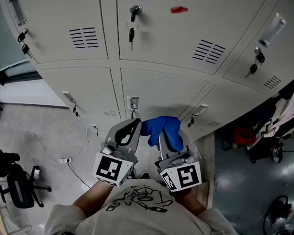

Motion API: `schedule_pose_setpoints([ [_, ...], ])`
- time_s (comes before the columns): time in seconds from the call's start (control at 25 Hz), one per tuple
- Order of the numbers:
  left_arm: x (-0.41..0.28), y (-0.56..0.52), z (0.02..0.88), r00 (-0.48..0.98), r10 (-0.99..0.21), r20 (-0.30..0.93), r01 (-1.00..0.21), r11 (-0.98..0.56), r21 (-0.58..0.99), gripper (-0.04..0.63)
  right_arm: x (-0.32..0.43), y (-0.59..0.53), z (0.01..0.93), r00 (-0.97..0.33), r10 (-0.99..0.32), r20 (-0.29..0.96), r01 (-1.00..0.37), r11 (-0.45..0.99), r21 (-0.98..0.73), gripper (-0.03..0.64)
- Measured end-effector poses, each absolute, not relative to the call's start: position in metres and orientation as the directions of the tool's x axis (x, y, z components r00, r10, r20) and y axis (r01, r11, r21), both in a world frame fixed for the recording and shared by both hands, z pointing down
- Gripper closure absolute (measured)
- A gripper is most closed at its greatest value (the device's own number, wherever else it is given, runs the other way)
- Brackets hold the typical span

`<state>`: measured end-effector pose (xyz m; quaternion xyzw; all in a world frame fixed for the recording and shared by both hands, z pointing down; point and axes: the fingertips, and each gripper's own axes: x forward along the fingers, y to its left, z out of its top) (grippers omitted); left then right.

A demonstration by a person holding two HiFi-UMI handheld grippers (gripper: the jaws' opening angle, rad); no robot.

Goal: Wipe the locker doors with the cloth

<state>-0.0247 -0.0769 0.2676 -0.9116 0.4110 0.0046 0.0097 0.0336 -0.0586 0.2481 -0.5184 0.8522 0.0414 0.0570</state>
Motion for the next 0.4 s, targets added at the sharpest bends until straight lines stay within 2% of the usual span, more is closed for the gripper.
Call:
schedule_pose_setpoints([
  [0.4,-0.0304,-0.0770,0.2744,0.646,-0.763,-0.007,-0.763,-0.646,-0.005,0.592,0.0237,-0.0577,0.2538,-0.477,-0.870,-0.128,-0.877,0.481,0.000,0.584],
])
